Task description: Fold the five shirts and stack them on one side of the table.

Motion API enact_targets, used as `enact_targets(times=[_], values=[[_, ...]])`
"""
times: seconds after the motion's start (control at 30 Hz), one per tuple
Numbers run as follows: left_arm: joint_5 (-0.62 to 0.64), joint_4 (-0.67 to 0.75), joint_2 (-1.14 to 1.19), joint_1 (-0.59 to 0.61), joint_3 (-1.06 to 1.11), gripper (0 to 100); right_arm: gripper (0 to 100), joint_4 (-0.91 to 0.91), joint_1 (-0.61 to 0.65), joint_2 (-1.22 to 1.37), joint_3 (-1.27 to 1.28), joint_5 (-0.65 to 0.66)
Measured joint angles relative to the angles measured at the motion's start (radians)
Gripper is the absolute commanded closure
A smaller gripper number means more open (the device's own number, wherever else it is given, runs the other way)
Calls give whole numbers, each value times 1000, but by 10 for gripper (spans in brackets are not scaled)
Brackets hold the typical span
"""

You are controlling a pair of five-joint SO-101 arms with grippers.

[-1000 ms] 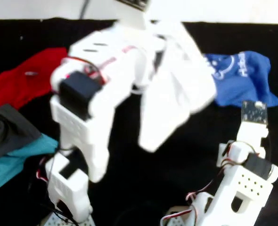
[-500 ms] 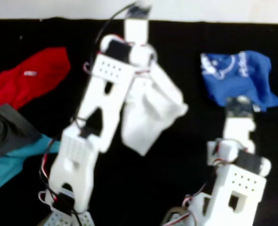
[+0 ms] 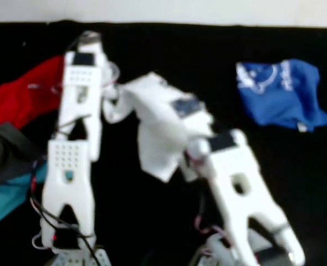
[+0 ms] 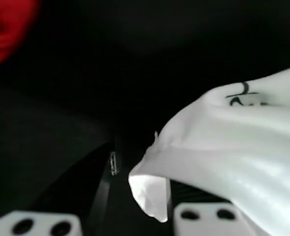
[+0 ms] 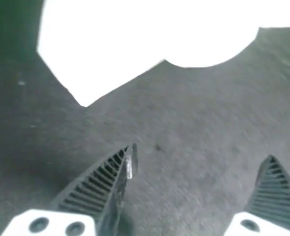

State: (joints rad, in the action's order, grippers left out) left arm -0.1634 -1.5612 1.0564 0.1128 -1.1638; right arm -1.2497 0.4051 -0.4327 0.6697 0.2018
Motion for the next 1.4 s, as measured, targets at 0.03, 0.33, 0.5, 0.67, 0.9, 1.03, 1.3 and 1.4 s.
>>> enact_targets(times=[0.03, 0.33, 0.5, 0.67, 0.9, 1.03, 1.3, 1.4], values=[[-3, -12, 0, 18, 0, 860, 631, 0, 26, 57, -37, 0], [-2, -68, -26, 192, 0, 860, 714, -2, 233, 453, -292, 0], [-2, -72, -28, 250, 0, 860, 714, -9, 281, 626, -400, 21], [-2, -74, -28, 253, 0, 860, 731, -12, 239, 815, -528, 26], [-3, -74, -28, 253, 0, 860, 974, -25, 97, 927, -672, 26], [-3, -74, -28, 253, 0, 860, 992, -49, 15, 925, -712, 28], [-3, -127, -28, 253, 0, 860, 992, -173, -133, 772, -882, 80], [-3, -175, -28, 247, 0, 860, 992, -209, -187, 703, -965, 100]])
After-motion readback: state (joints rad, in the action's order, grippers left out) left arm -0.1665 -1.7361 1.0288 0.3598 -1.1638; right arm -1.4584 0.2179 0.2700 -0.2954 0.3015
